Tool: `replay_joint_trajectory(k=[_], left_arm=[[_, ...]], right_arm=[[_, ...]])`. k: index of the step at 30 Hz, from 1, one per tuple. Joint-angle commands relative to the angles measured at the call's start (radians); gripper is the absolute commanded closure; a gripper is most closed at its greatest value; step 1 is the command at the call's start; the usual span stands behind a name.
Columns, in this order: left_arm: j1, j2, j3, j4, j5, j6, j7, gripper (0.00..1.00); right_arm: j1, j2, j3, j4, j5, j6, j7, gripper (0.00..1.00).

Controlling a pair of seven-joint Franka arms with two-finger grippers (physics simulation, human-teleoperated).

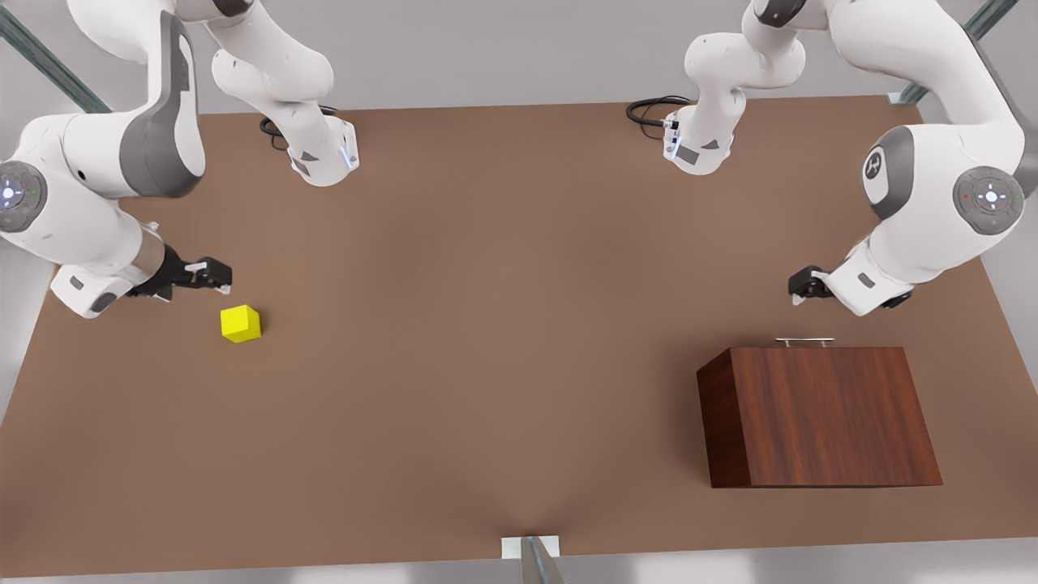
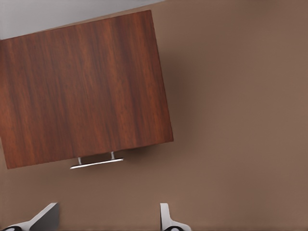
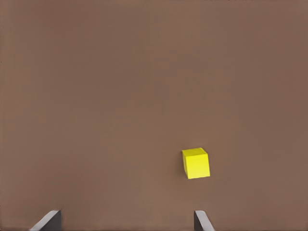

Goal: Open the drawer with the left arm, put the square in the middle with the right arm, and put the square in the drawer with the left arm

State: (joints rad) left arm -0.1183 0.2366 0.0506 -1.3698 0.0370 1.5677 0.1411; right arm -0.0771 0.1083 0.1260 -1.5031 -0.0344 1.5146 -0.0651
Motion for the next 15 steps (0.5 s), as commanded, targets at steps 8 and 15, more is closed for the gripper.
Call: replay_joint_trajectory(k=[8, 15], left_arm=[[0.002, -0.227, 0.023, -0.432, 0.006, 0.389, -0.865, 0.00], [0.034, -0.326, 0.080, -0.839, -0.028, 0.839, -1.152, 0.00]], right_arm=[[-0.036, 0.030, -0.005, -0.097, 0.005, 0.052, 0.001, 0.00], [-0.167, -0.070, -0.009, -0.611, -0.004, 0.558, -0.134, 0.00]])
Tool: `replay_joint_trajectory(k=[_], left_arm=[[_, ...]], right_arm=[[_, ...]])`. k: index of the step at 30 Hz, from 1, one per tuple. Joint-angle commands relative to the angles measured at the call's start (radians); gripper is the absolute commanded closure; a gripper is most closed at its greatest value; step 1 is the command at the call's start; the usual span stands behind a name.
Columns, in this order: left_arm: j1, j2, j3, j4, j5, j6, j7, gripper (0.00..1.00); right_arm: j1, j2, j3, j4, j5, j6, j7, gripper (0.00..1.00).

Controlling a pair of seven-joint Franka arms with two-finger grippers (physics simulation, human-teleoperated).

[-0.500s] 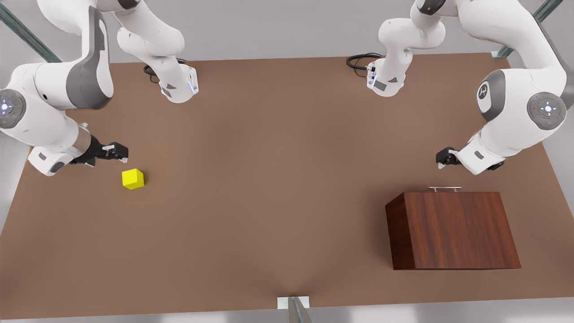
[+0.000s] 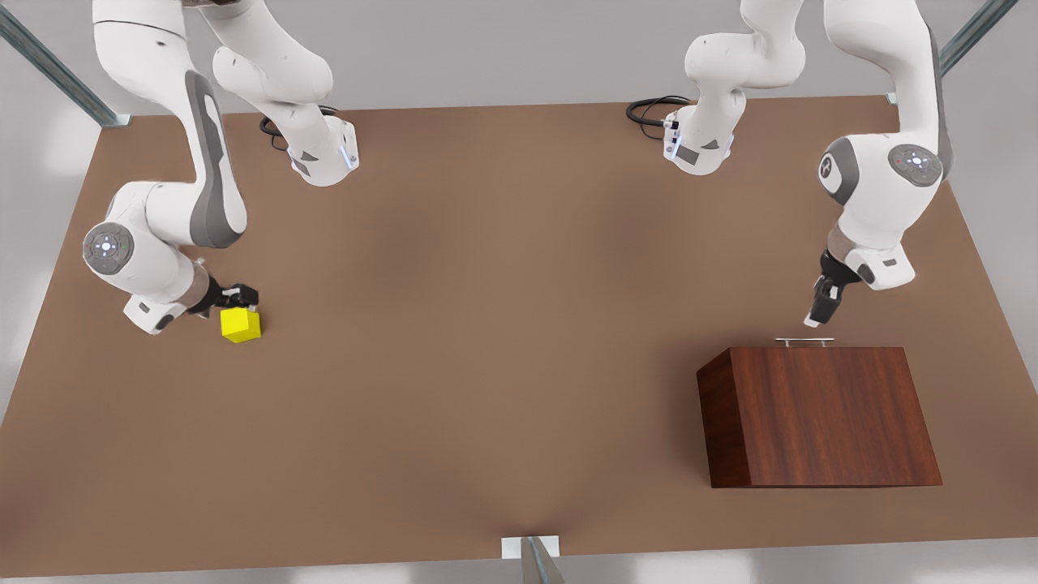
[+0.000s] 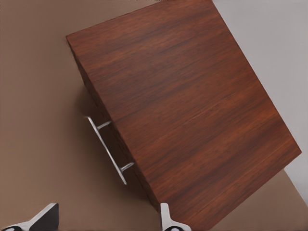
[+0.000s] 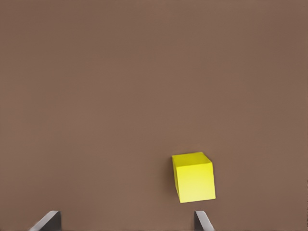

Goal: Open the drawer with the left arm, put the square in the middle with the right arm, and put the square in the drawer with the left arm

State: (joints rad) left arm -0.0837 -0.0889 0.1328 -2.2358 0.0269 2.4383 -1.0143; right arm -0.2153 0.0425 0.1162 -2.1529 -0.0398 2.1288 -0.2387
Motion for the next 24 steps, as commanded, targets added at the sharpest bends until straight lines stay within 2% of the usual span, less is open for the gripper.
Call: replay_joint_trajectory(k=[1, 3, 6, 12, 19, 24], left_arm=[[0.001, 0.000, 0.004, -0.018, -0.039, 0.022, -0.003, 0.00], [0.001, 0.003, 0.031, -0.076, -0.093, 0.100, -0.003, 0.00], [0.002, 0.027, 0.051, -0.128, -0.148, 0.188, -0.004, 0.00], [0.022, 0.089, 0.064, -0.130, -0.246, 0.225, -0.004, 0.00], [0.033, 0.162, 0.062, -0.128, -0.285, 0.269, -0.004, 0.00], [0.044, 0.175, 0.064, -0.125, -0.291, 0.284, -0.003, 0.00]], right_arm=[[-0.067, 0.007, 0.000, -0.028, 0.000, 0.034, -0.023, 0.00], [-0.092, 0.043, -0.020, -0.168, 0.000, 0.232, -0.122, 0.00], [-0.093, 0.120, -0.072, -0.163, -0.002, 0.304, -0.281, 0.00], [-0.090, 0.226, -0.102, -0.166, -0.003, 0.408, -0.481, 0.00], [-0.079, 0.224, -0.102, -0.219, 0.020, 0.421, -0.464, 0.00], [-0.079, 0.255, -0.102, -0.262, 0.018, 0.536, -0.465, 0.00]])
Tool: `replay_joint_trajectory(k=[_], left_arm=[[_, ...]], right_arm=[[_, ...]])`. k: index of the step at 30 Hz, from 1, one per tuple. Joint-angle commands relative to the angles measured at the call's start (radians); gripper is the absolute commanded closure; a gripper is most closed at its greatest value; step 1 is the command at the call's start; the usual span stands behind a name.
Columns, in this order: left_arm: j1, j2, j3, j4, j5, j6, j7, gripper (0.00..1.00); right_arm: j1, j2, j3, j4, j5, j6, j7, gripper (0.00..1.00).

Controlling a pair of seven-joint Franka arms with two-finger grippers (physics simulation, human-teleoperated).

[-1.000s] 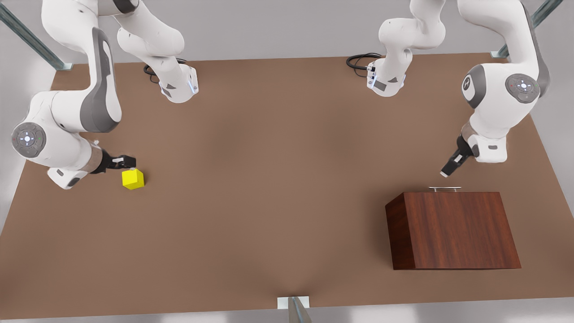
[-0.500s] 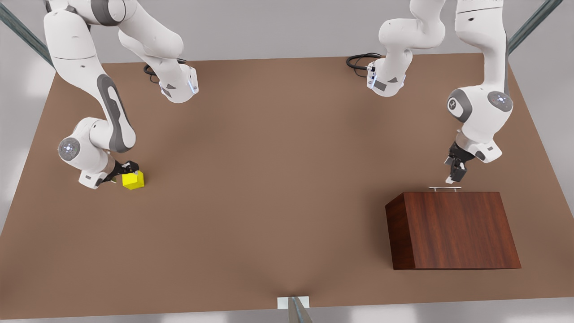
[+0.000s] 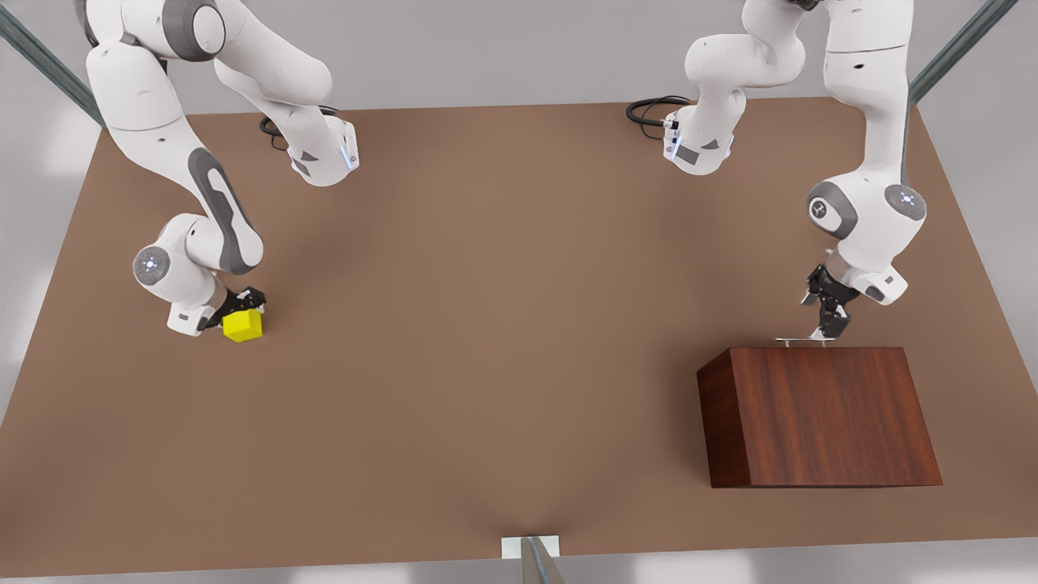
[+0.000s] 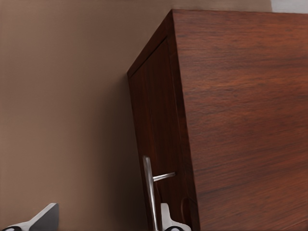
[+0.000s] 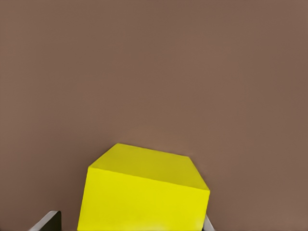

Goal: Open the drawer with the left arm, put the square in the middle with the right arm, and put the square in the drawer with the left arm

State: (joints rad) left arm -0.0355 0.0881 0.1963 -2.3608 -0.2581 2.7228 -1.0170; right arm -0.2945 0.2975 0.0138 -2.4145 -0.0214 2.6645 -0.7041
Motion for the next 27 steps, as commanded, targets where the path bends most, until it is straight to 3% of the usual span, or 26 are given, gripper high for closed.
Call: replay_joint_trajectory(k=[1, 3, 6, 12, 16, 19, 20, 22, 27], left_arm=[[-0.004, 0.001, 0.000, 0.000, -0.006, 0.000, 0.000, 0.00], [-0.004, 0.010, 0.000, 0.000, -0.007, 0.012, 0.000, 0.00], [-0.004, 0.019, -0.001, 0.003, -0.026, 0.038, 0.000, 0.00], [-0.003, 0.045, -0.001, 0.005, -0.029, 0.057, 0.000, 0.00], [-0.003, 0.051, -0.001, 0.003, -0.029, 0.045, 0.000, 0.00], [-0.004, 0.050, -0.001, 0.000, -0.032, 0.017, 0.000, 0.00], [-0.004, 0.048, -0.001, 0.000, -0.033, 0.006, -0.002, 0.00], [-0.004, 0.042, -0.001, -0.003, -0.033, -0.009, 0.000, 0.00], [-0.004, 0.012, 0.000, -0.012, -0.033, -0.054, -0.002, 0.00]], right_arm=[[0.000, 0.000, 0.000, 0.000, 0.000, 0.000, 0.000, 0.07], [0.000, 0.002, 0.000, 0.000, 0.000, -0.003, 0.000, 0.26], [-0.003, 0.000, 0.000, 0.003, 0.002, 0.009, 0.017, 0.40], [0.006, -0.046, 0.002, 0.000, 0.000, -0.014, 0.069, 0.41], [0.179, -0.126, 0.014, 0.015, -0.006, -0.101, 0.282, 0.41], [0.228, -0.143, 0.233, 0.086, -0.002, -0.173, 0.396, 0.41], [0.346, -0.140, 0.241, 0.117, -0.002, -0.169, 0.481, 0.41], [0.547, -0.064, 0.241, 0.264, -0.006, -0.172, 0.641, 0.41], [0.837, 0.280, 0.229, 0.734, -0.017, -0.253, 0.815, 0.40]])
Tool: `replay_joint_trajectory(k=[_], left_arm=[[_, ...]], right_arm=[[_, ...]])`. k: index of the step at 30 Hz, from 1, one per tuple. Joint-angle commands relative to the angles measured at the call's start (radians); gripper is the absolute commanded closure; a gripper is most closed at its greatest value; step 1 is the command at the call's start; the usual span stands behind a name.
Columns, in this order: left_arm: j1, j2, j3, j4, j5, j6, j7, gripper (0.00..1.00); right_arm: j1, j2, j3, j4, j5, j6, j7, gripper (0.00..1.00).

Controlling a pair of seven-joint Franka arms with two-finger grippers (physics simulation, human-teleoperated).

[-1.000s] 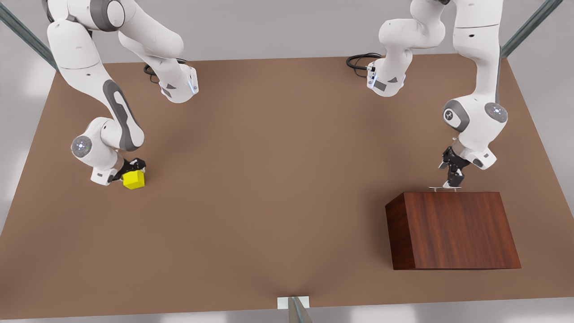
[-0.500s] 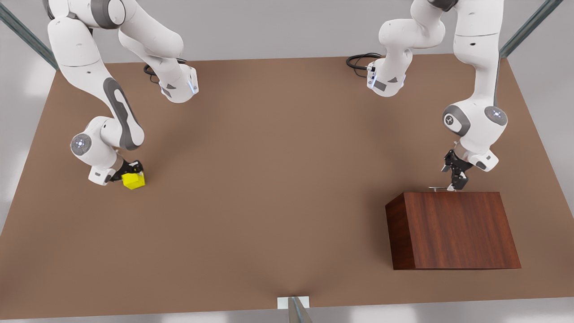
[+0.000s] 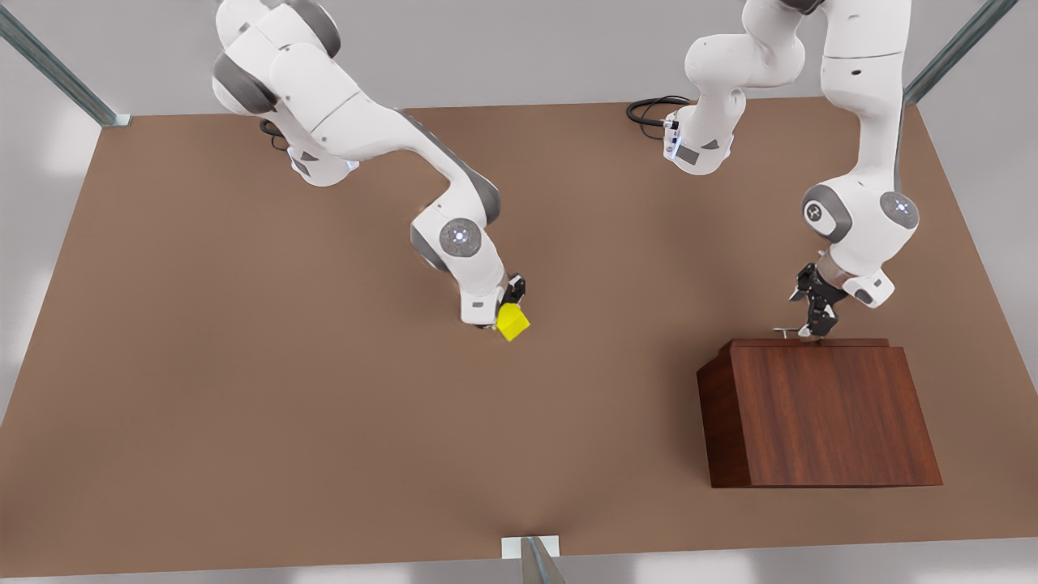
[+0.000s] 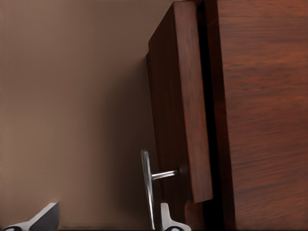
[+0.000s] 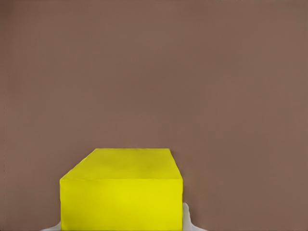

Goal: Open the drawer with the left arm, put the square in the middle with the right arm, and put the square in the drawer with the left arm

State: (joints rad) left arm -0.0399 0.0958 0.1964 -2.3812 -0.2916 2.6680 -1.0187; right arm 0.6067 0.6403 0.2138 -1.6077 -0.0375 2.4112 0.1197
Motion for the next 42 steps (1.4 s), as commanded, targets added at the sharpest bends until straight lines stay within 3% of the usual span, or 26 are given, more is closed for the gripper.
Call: replay_joint_trajectory(k=[1, 5, 7, 8, 9, 17, 20, 21, 23, 25, 28, 30, 34, 36, 37, 40, 42], left_arm=[[0.000, -0.002, 0.000, -0.001, 0.000, 0.000, 0.000, 0.00], [0.000, -0.016, 0.000, -0.032, -0.001, -0.002, 0.000, 0.00], [0.000, -0.027, 0.000, -0.049, -0.001, -0.002, 0.000, 0.00], [0.000, -0.033, 0.000, -0.058, -0.003, 0.000, 0.000, 0.00], [0.000, -0.054, 0.000, -0.072, -0.003, -0.002, 0.000, 0.00], [0.000, -0.100, 0.029, -0.128, -0.001, -0.013, 0.000, 0.00], [0.000, -0.130, 0.037, -0.150, -0.001, -0.013, 0.000, 0.00], [0.000, -0.146, 0.038, -0.170, -0.001, -0.013, 0.000, 0.00], [0.000, -0.168, 0.044, -0.194, -0.001, -0.013, 0.000, 0.00], [-0.001, -0.185, 0.058, -0.213, -0.001, -0.013, 0.000, 0.00], [-0.001, -0.212, 0.060, -0.236, -0.001, -0.013, 0.000, 0.00], [-0.009, -0.243, 0.070, -0.271, -0.001, -0.013, 0.000, 0.00], [-0.023, -0.294, 0.089, -0.309, 0.000, -0.014, 0.000, 0.00], [-0.043, -0.444, 0.110, -0.320, 0.018, -0.160, 0.003, 0.00], [-0.070, -0.520, 0.165, -0.314, 0.135, -0.252, 0.002, 0.00], [-0.116, -0.525, 0.187, -0.106, 0.213, -0.425, 0.169, 0.00], [-0.178, -0.340, 0.137, 0.155, 0.218, -0.558, 0.469, 0.00]], right_arm=[[0.040, 0.028, -0.025, 0.025, -0.002, -0.001, 0.014, 0.40], [0.196, 0.191, -0.109, 0.175, -0.019, -0.004, 0.130, 0.40], [0.248, 0.191, -0.123, 0.164, -0.025, -0.018, 0.170, 0.39], [0.265, 0.194, -0.137, 0.163, -0.025, -0.020, 0.181, 0.33], [0.281, 0.190, -0.152, 0.150, -0.025, -0.020, 0.187, 0.02], [0.295, 0.075, -0.159, 0.088, -0.025, -0.057, 0.205, 0.00], [0.118, -0.292, -0.178, -0.166, -0.027, -0.136, 0.206, 0.00], [-0.017, -0.375, -0.177, -0.164, -0.028, -0.328, 0.181, 0.00], [-0.359, -0.522, -0.178, -0.156, -0.009, -0.455, 0.069, 0.00], [-0.564, -0.584, -0.171, -0.121, -0.007, -0.649, -0.066, 0.00], [-0.598, -0.565, -0.238, -0.017, -0.019, -0.730, -0.247, 0.00], [-0.608, -0.554, -0.271, 0.009, -0.015, -0.676, -0.321, 0.00], [-0.636, -0.548, -0.280, 0.046, -0.005, -0.699, -0.310, 0.00], [-0.640, -0.548, -0.281, 0.072, -0.009, -0.759, -0.313, 0.00], [-0.642, -0.547, -0.281, 0.083, -0.005, -0.759, -0.311, 0.00], [-0.640, -0.539, -0.281, 0.101, -0.004, -0.758, -0.310, 0.00], [-0.640, -0.538, -0.281, 0.117, -0.004, -0.758, -0.308, 0.00]])
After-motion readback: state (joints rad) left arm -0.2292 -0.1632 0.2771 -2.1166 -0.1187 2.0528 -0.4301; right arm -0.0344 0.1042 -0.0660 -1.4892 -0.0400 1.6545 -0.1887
